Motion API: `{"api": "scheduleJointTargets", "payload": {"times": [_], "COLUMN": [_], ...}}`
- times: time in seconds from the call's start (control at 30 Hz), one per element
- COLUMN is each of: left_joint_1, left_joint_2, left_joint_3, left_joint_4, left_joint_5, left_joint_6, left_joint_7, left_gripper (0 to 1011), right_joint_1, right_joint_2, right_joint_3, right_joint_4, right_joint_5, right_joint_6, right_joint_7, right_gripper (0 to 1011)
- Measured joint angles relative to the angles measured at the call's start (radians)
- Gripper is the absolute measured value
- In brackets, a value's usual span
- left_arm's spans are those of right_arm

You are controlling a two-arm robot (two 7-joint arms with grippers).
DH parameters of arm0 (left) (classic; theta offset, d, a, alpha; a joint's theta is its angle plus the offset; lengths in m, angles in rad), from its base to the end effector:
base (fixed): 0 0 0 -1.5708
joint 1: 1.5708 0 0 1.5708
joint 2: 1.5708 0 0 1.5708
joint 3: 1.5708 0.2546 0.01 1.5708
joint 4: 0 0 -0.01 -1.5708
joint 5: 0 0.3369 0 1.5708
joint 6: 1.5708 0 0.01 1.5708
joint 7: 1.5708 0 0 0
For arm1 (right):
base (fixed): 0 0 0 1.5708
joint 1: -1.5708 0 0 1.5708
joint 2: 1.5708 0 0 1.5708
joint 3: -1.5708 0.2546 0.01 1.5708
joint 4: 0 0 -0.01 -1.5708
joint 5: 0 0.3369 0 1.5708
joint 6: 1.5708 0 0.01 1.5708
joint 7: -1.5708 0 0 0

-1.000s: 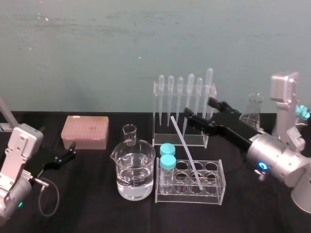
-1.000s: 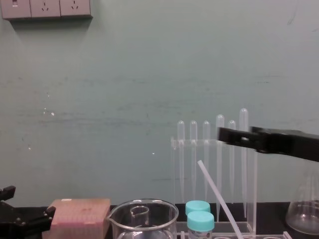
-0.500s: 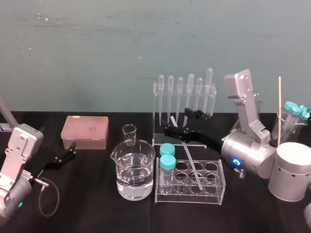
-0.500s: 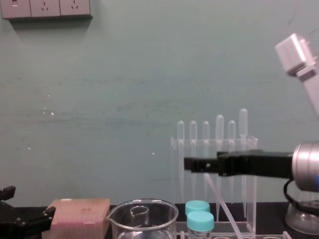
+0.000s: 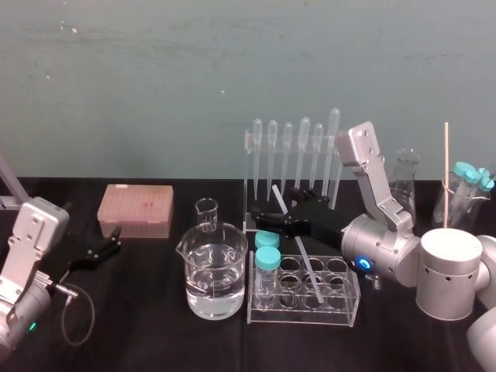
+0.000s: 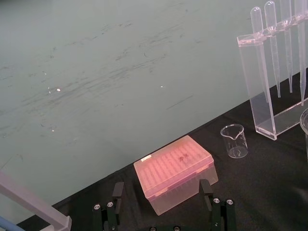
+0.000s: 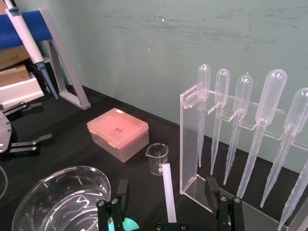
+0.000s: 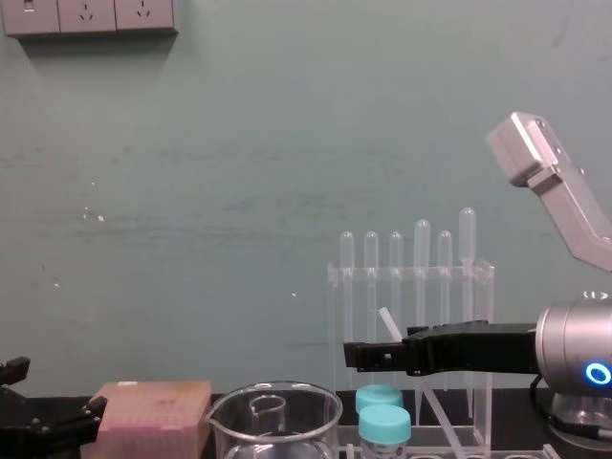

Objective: Pick up the stirring rod with one hand, then place it down.

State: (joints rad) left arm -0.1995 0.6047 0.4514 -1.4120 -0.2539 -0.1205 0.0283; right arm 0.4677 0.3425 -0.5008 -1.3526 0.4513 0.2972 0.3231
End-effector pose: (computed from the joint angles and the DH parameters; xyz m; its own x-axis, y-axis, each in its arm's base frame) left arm 0.3789 0.0551 -0.2791 0.2923 0.8803 0.3738 -0.9553 0.2873 0.0703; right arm 0.4405 0.0425 -0.2012 0.6359 -0.7713 -0.0263 0.7460 0.6231 -0.2349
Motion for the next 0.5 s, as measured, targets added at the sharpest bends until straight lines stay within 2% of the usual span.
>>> {"api": "scheduleJointTargets", "payload": {"times": [0.4,0.5], "left_joint_1": [0.000,0.000], "left_joint_2": [0.000,0.000], "left_joint_3": [0.000,0.000], "left_joint_4": [0.000,0.000], "left_joint_5": [0.000,0.000], "left_joint_6": [0.000,0.000], "left_joint_7": [0.000,0.000], "left_gripper": [1000,1000], "right_joint_1": [0.000,-0.001], "right_joint_2": [0.001,0.002], "right_joint_3": [0.002,0.002], "right_joint_4": [-0.001,-0.002], "right_joint_5": [0.002,0.003], "right_joint_6": [-0.003,-0.003], "right_joint_7": [0.000,0.000], "right_gripper": [1003,954]}}
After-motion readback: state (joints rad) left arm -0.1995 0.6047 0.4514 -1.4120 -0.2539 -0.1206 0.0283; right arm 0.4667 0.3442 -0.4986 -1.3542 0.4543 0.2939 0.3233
